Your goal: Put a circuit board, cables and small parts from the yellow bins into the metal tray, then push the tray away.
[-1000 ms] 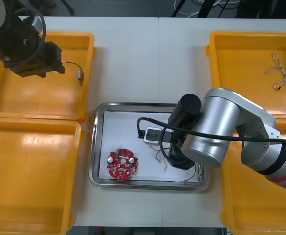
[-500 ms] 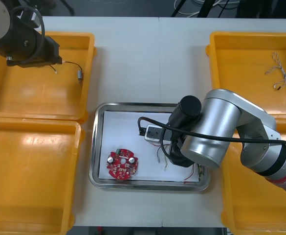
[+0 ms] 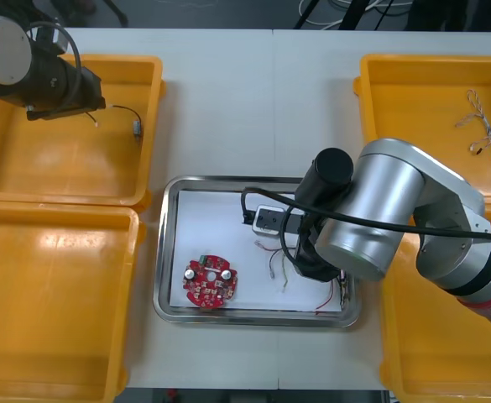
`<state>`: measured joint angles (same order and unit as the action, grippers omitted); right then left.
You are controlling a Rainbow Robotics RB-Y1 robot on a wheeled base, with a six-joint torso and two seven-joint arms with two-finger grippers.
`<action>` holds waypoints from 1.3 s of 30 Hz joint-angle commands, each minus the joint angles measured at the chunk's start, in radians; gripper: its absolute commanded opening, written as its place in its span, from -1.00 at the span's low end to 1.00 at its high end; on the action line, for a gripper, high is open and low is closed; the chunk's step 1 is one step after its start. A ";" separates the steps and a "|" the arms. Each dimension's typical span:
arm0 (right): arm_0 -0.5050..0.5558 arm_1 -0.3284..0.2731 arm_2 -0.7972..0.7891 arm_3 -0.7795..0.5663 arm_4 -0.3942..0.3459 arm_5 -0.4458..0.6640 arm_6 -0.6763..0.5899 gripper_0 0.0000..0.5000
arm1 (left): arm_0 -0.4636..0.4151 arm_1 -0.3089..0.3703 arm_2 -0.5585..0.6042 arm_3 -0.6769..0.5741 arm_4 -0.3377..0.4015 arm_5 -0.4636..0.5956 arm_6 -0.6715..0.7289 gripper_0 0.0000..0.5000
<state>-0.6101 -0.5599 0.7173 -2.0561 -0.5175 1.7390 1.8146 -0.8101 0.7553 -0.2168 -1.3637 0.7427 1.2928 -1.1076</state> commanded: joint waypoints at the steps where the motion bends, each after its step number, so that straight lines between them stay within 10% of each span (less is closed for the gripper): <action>1: -0.048 0.048 -0.081 -0.070 -0.022 0.097 -0.024 1.00 | -0.060 -0.054 -0.006 0.029 -0.042 -0.060 -0.001 1.00; 17: -0.140 -0.014 -0.417 -0.128 -0.239 0.181 -0.083 1.00 | -0.058 -0.128 -0.006 0.103 -0.112 -0.175 -0.006 1.00; 39: -0.241 -0.147 -0.740 0.224 -0.176 0.181 -0.147 1.00 | -0.058 -0.160 -0.006 0.175 -0.158 -0.287 -0.031 1.00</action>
<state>-0.7819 -0.6661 0.0414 -1.8869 -0.7255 1.9169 1.6998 -0.8157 0.6106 -0.2168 -1.1836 0.5893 1.0202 -1.1076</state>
